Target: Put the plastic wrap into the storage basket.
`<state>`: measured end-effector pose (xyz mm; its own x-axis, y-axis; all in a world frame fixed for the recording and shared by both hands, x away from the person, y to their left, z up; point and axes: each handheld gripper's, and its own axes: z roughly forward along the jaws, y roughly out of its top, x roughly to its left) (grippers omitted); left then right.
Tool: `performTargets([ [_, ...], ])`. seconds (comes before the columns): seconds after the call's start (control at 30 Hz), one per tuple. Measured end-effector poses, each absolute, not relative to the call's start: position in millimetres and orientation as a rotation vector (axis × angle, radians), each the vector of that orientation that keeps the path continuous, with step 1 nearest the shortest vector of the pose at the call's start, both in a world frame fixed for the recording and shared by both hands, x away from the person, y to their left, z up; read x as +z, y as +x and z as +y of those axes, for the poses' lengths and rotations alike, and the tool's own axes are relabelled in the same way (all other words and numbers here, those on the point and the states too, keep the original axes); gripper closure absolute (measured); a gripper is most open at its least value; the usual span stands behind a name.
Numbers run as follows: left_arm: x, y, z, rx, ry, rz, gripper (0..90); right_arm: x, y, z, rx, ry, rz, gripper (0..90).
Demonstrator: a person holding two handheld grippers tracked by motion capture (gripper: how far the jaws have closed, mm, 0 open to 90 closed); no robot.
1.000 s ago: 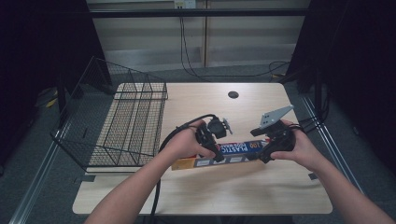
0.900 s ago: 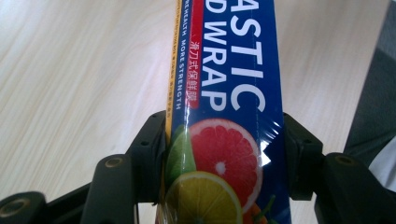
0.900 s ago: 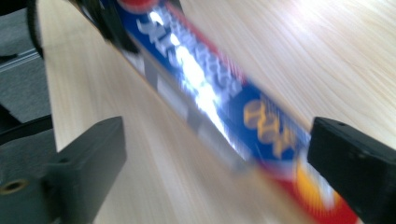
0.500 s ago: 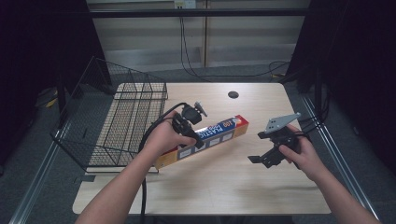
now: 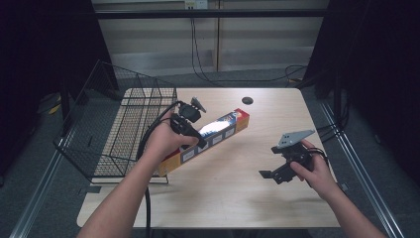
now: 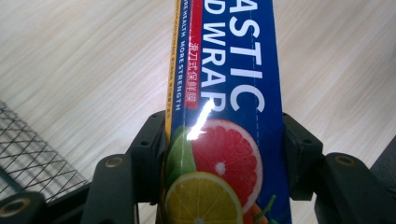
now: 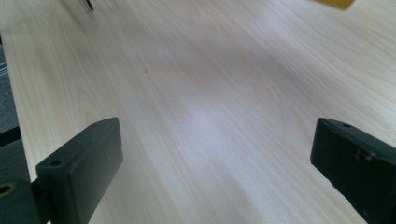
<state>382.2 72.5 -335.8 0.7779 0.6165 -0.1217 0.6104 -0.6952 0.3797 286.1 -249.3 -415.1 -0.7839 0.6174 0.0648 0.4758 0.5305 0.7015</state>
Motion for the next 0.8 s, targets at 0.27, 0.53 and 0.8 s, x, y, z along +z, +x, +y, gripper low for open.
performTargets([
  [0.27,-324.2,385.9,83.5,0.044,2.520,1.018,44.3,-423.9,284.4,-249.4,1.089,0.948,2.567,2.3],
  [0.53,-313.6,387.4,96.5,0.086,2.464,1.133,44.3,-433.2,284.9,-252.0,1.093,0.981,2.537,2.5],
  [0.8,-302.3,390.7,114.6,0.107,2.424,1.209,44.3,-435.8,286.7,-251.5,1.113,0.981,2.545,2.3],
])
